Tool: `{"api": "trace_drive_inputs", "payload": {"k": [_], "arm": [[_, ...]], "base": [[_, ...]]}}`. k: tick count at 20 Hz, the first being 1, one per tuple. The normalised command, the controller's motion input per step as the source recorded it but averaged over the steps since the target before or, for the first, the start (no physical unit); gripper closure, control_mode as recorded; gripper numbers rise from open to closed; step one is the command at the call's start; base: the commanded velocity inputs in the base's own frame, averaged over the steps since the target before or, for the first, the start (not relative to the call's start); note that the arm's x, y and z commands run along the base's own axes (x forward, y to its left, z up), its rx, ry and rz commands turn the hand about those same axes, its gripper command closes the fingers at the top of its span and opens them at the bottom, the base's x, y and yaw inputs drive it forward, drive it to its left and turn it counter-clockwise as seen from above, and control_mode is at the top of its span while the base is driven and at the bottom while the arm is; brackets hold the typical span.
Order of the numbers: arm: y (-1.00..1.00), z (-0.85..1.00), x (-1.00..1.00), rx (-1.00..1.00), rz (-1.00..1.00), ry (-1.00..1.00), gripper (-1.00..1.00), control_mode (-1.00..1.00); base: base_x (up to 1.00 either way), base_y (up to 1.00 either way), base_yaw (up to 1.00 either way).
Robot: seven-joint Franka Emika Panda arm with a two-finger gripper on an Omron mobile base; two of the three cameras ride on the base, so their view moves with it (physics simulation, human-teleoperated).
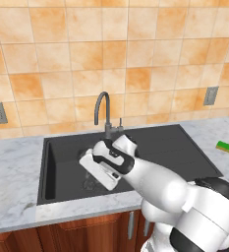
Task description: Pick the pan and sponge and place them into the sink. Then turn on the water.
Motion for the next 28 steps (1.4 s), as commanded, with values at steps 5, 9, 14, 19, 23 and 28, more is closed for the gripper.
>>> {"api": "trace_drive_inputs", "payload": {"k": [5, 9, 14, 19, 23, 28], "arm": [[-0.18, 0.00, 0.34, 0.03, -0.15, 0.04, 1.00, -1.00], [0.00, 0.00, 0.43, 0.00, -0.20, 0.07, 1.00, -1.00], [0.00, -0.04, 0.25, -0.03, -0.14, 0.07, 1.00, -1.00], [0.07, -0.15, 0.02, -0.11, -0.06, 0.02, 1.00, -1.00], [0.37, -0.23, 0.00, -0.16, 0.00, 0.00, 1.00, -1.00], [0.41, -0.07, 0.00, -0.19, 0.00, 0.00, 1.00, -1.00]], "base": [[0.00, 0.00, 0.00], [0.00, 0.00, 0.00], [0.00, 0.00, 0.00], [0.00, 0.00, 0.00], [0.00, 0.00, 0.00], [0.00, 0.00, 0.00]]}}
